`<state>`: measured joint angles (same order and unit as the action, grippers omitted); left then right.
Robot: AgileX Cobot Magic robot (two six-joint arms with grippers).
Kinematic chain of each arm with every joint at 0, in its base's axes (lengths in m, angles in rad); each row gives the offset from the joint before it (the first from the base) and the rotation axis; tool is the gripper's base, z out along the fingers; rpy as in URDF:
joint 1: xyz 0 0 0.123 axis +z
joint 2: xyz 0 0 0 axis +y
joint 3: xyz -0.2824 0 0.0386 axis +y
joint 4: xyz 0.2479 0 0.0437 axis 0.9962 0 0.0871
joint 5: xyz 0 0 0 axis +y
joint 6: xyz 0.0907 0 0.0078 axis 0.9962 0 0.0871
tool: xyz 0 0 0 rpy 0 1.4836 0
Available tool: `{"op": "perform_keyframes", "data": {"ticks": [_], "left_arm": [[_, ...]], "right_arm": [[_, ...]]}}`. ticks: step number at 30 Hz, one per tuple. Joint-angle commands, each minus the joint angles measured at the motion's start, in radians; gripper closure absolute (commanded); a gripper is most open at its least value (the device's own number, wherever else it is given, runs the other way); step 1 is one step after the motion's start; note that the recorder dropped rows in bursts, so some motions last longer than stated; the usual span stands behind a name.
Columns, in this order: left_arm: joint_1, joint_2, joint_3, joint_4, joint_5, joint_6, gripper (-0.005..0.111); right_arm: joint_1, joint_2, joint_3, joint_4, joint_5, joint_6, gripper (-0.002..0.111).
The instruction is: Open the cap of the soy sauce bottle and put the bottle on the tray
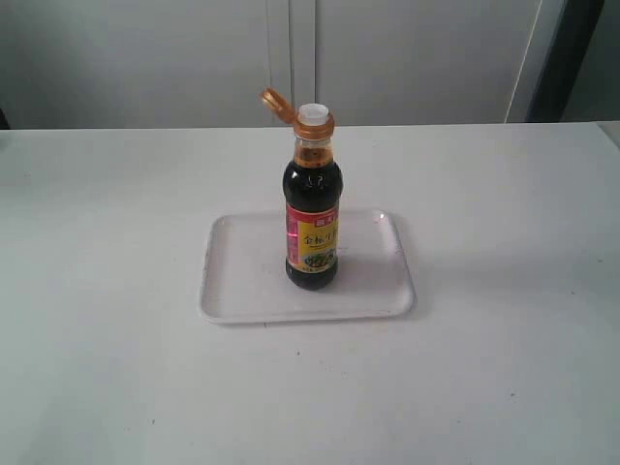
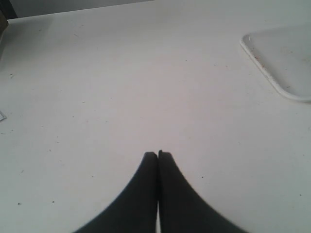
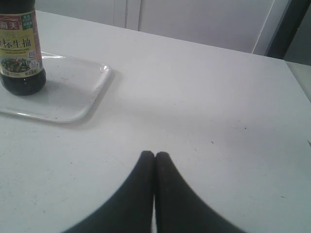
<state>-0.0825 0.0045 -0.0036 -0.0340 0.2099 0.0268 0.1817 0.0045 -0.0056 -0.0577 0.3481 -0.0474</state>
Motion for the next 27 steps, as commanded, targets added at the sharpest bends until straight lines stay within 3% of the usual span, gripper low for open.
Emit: {"op": "perform_keyframes", "data": {"ticks": [1,27], "left_arm": [[0.004,-0.004,0.004,-0.010,0.000,-0.002,0.107],[0.004,-0.004,0.004,-0.010,0.000,-0.002,0.107]], "right_arm": [[-0.004,-0.005,0.006,0.001,0.001,0.002,0.108],[-0.004,-0.005,0.006,0.006,0.001,0.026,0.108]]}}
